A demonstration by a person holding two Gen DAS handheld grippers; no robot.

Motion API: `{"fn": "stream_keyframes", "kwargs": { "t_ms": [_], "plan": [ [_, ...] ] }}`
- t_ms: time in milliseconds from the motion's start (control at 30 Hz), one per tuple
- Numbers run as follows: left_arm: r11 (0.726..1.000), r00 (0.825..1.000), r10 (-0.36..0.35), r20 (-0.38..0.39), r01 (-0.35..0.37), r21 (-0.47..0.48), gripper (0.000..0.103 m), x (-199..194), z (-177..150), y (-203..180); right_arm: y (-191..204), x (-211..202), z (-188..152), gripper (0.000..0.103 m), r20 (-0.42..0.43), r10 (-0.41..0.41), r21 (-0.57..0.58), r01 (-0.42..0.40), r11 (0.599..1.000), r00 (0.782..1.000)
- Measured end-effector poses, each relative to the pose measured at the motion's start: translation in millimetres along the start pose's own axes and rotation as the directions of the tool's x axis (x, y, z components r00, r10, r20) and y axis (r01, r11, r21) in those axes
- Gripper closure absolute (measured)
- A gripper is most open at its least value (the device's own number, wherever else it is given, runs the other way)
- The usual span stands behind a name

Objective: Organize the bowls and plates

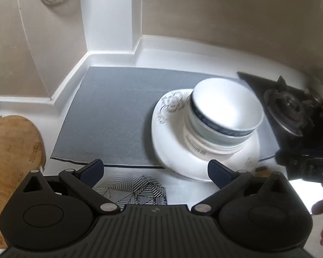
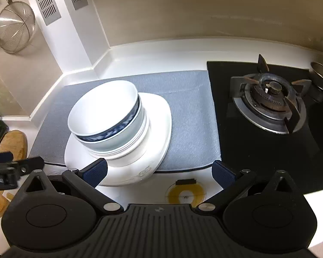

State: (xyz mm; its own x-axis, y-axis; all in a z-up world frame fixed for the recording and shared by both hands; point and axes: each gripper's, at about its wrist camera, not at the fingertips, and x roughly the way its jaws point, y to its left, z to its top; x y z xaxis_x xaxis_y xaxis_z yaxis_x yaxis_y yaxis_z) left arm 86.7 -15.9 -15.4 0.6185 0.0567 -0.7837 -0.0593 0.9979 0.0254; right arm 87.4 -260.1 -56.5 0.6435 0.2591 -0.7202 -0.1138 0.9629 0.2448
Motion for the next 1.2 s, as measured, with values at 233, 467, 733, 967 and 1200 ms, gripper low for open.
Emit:
{"fn": "stream_keyframes", "kwargs": {
  "t_ms": [233,467,733,967,1200],
  "plan": [
    [0.998,0.998,-0.033,-0.045,0.035,0.051,0.0,13,-3,0,19,-9,-22,0.0,-0.009,-0.032,0.047,0.032,0.998,0.999],
    [0.991,0.997,-0.056,-0.048,0.061,0.116,0.0,2,11,-9,25,-18,-35,0.0,-0.015,-0.056,0.093,0.057,0.994,0.998],
    [0.992,0.997,-0.057,-0.048,0.062,0.112,0.0,-2,12,-5,28,-26,-35,0.0,0.022,-0.078,0.155,0.073,0.985,0.997],
    [0.992,0.995,-0.087,-0.058,0.092,0.082,0.0,2,6,-1,37,-34,-27,0.0,0.023,-0.093,0.135,0.089,0.987,0.995],
    [0.992,0.994,-0.094,-0.06,0.098,0.084,0.0,3,1,4,44,-32,-21,0.0,0.022,-0.106,0.105,0.103,0.989,0.994]
  ]
}}
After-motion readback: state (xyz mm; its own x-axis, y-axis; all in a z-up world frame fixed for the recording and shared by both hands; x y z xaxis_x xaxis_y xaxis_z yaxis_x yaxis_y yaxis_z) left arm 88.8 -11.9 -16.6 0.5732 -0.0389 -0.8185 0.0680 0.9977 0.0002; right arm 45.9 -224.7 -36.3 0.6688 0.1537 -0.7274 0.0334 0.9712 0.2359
